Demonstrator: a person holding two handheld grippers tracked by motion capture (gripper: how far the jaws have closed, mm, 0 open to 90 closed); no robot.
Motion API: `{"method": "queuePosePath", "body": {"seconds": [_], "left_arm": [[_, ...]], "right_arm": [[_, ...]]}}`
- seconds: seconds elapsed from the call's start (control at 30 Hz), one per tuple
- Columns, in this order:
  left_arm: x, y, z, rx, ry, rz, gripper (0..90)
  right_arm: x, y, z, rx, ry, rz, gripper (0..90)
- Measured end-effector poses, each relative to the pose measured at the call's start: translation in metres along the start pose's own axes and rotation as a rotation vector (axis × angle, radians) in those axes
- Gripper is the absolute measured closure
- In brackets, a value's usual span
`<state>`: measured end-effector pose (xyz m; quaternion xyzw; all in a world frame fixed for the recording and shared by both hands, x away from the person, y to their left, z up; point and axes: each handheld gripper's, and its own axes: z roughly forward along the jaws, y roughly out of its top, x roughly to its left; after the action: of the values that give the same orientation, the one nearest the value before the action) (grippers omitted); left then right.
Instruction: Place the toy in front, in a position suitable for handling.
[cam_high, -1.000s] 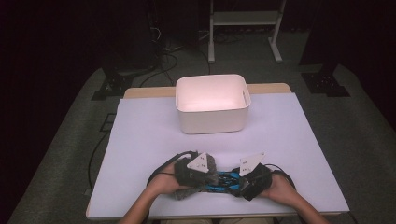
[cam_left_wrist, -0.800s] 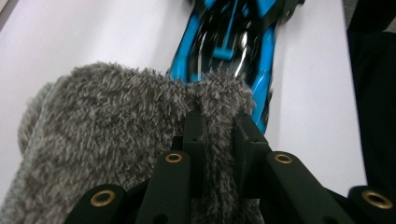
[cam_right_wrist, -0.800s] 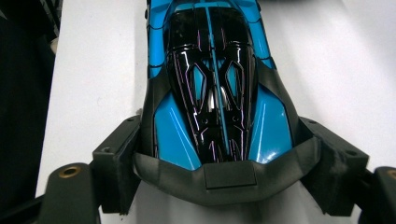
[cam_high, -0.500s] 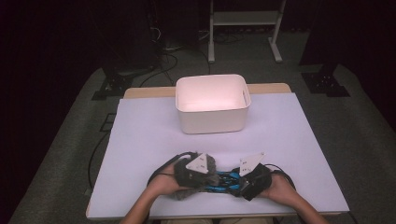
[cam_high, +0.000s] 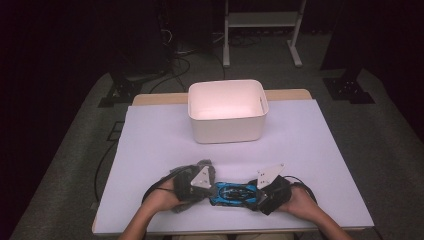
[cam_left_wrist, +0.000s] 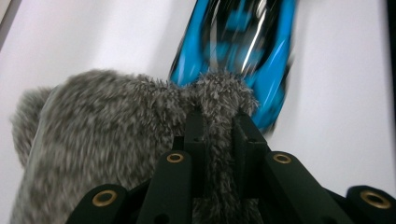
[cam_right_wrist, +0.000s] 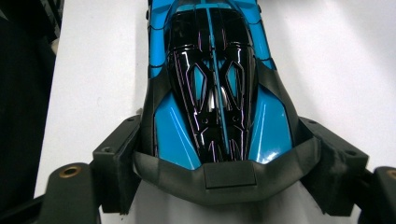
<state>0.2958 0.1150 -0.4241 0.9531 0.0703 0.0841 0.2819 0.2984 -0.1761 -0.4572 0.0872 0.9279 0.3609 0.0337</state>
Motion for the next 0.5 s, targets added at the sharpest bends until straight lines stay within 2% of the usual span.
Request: {"method": "queuePosePath", "body": {"seconds": [0.07,0.13,0.2,0.27,0.4,0.43,0.5], "left_arm": [[0.003,-0.005,0.000,-0.038,-0.024,-0.034,78.7],[0.007,-0.004,0.000,-0.064,-0.032,-0.048,78.8],[0.011,0.001,0.001,-0.083,-0.037,-0.052,78.8],[0.014,0.012,0.001,-0.108,-0.051,-0.054,78.9],[0.010,0.039,0.008,-0.173,-0.108,-0.010,78.8],[0.007,0.045,0.011,-0.175,-0.115,0.003,78.8],[0.003,0.054,0.019,-0.136,-0.103,0.036,78.7]], "right_arm": [[0.000,0.003,0.000,0.016,-0.002,-0.016,22.4],[-0.001,0.006,0.001,0.032,-0.007,-0.035,22.4],[-0.002,0.010,0.002,0.041,-0.016,-0.061,22.3],[-0.005,0.014,0.004,0.050,-0.006,-0.085,22.2],[-0.010,0.017,0.009,0.050,0.023,-0.055,22.0],[-0.010,0.017,0.009,0.045,0.022,-0.055,22.0],[-0.010,0.015,0.009,0.034,0.023,-0.038,21.9]]}}
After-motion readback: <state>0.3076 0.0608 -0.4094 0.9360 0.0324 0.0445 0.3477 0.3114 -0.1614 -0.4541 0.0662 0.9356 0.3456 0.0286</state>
